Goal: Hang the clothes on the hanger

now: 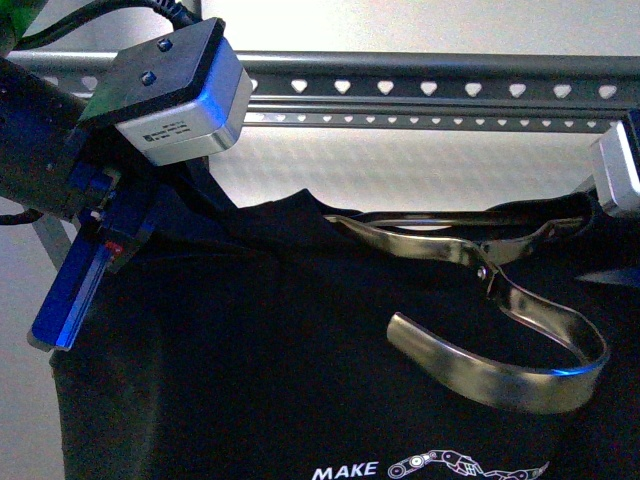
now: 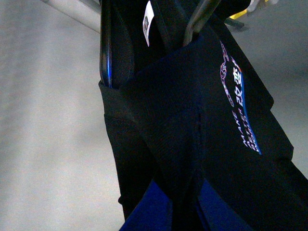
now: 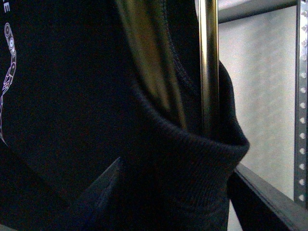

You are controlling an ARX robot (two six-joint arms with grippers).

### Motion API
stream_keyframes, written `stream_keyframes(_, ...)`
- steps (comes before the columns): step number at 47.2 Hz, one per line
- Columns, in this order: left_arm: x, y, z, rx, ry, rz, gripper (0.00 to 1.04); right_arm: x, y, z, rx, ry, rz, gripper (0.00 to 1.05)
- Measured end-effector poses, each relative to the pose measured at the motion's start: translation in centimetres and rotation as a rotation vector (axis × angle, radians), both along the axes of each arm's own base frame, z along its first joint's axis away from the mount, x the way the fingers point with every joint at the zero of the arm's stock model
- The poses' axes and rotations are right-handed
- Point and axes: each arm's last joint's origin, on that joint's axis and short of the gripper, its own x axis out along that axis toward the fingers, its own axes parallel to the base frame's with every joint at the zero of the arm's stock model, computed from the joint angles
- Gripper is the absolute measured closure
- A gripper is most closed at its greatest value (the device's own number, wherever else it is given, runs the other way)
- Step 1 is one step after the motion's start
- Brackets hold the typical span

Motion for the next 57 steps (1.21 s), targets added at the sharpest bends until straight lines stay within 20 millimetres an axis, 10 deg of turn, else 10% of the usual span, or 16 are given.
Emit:
stream_keyframes(18,0.0,0.0,0.0,-0.004,-0.005,-0.006,0.89,0.8,-0.7,0.1,0.105,0.064,-0.039,1.02)
stream_keyframes(38,0.3,0.1,0.0,-0.056,-0.066,0.138,0.29,0.7,-5.4,-5.5,0.145,0.229,-0.186,1.02)
stream_keyframes(44,1.6,2.3,1.5,-0.698,-0.019,0.694,0.05,0.8,-6.4,-4.9,0.249,0.266,-0.28,1.02)
stream_keyframes(49,1.2,4.5,4.0,-1.243,0.215,0.833,0.06,0.5,-6.6,-3.3,0.377,0.337,-0.388,1.02)
stream_keyframes(57,-1.8,4.2,4.4,-1.388,0.306,1.005,0.22,0.7,-6.0,1.8,0.678,0.428,-0.599,1.02)
